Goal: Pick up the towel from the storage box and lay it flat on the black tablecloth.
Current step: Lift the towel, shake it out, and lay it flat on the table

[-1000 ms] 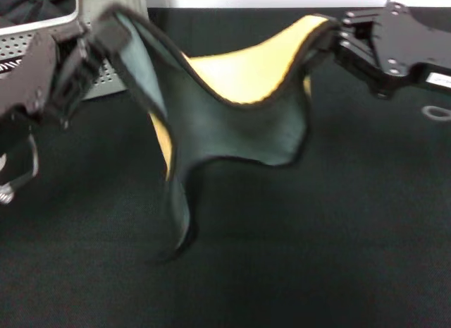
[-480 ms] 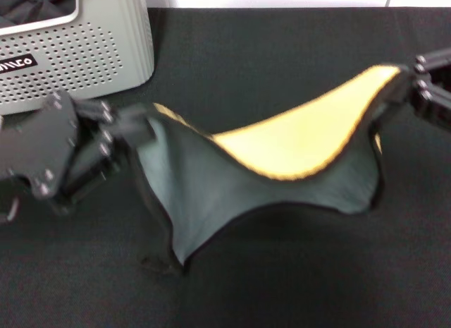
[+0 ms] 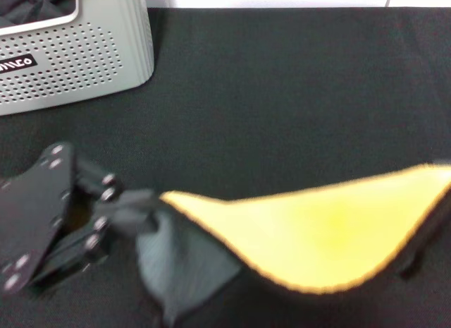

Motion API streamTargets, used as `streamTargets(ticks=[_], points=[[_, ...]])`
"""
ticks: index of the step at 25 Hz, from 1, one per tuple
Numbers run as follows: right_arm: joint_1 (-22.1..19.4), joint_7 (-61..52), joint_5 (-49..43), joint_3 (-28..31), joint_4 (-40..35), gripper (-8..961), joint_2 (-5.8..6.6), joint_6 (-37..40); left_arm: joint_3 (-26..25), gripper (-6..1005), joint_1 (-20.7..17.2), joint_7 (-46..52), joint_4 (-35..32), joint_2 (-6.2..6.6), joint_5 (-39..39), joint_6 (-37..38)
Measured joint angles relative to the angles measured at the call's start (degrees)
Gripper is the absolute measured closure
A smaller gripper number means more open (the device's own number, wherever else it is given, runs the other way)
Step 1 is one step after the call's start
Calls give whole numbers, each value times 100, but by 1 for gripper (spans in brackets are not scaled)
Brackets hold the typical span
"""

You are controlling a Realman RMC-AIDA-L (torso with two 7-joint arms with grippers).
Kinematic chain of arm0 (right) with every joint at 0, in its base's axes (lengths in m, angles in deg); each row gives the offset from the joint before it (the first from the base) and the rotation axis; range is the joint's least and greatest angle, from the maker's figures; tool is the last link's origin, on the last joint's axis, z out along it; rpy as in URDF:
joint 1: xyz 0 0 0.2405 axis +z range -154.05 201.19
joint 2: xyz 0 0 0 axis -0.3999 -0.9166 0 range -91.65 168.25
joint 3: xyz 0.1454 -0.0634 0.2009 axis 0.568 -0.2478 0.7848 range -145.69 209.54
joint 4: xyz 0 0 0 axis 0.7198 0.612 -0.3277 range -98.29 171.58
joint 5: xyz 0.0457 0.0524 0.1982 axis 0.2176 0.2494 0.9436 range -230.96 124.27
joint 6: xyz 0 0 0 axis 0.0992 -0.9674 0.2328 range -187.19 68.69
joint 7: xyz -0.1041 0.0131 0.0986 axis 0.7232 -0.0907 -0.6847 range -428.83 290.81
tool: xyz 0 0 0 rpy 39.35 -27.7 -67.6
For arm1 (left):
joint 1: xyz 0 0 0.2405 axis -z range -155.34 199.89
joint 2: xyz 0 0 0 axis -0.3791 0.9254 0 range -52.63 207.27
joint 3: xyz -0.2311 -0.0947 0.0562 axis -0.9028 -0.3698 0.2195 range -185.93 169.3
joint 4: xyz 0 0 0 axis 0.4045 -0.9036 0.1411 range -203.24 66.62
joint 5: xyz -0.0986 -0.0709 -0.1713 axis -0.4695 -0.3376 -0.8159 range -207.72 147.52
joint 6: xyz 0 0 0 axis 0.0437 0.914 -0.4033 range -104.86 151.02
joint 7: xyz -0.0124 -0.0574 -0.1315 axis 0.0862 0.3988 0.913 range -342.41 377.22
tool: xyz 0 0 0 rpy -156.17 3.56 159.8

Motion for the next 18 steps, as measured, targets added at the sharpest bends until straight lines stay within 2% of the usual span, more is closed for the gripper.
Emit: streamTargets(ticks=[1, 4, 7, 10, 13, 15, 18], points=[[-9, -44, 10, 1, -6, 941, -1, 129, 188, 982, -168, 6, -151, 94, -251, 0], [-41, -76, 45, 29, -7, 941, -8, 470, 444, 982, -583, -2, -464, 263, -719, 5], [-43, -58, 90, 38, 39, 941, -8, 750, 530, 982, -835, 32, -655, 296, -844, 10], [62, -30, -59, 93, 475, 940, -1, 727, 555, 982, -818, 71, -429, 250, -693, 3], [328, 159, -466, 163, 1238, 940, 2, 388, 286, 982, -370, 2, 432, 160, -280, -19], [611, 330, -777, 181, 1869, 940, 5, 52, -177, 981, 286, -213, 1548, 83, 212, -28], [1223, 738, -1195, 176, 3014, 940, 11, -511, -743, 981, 1285, -811, 3029, 53, 979, -129]])
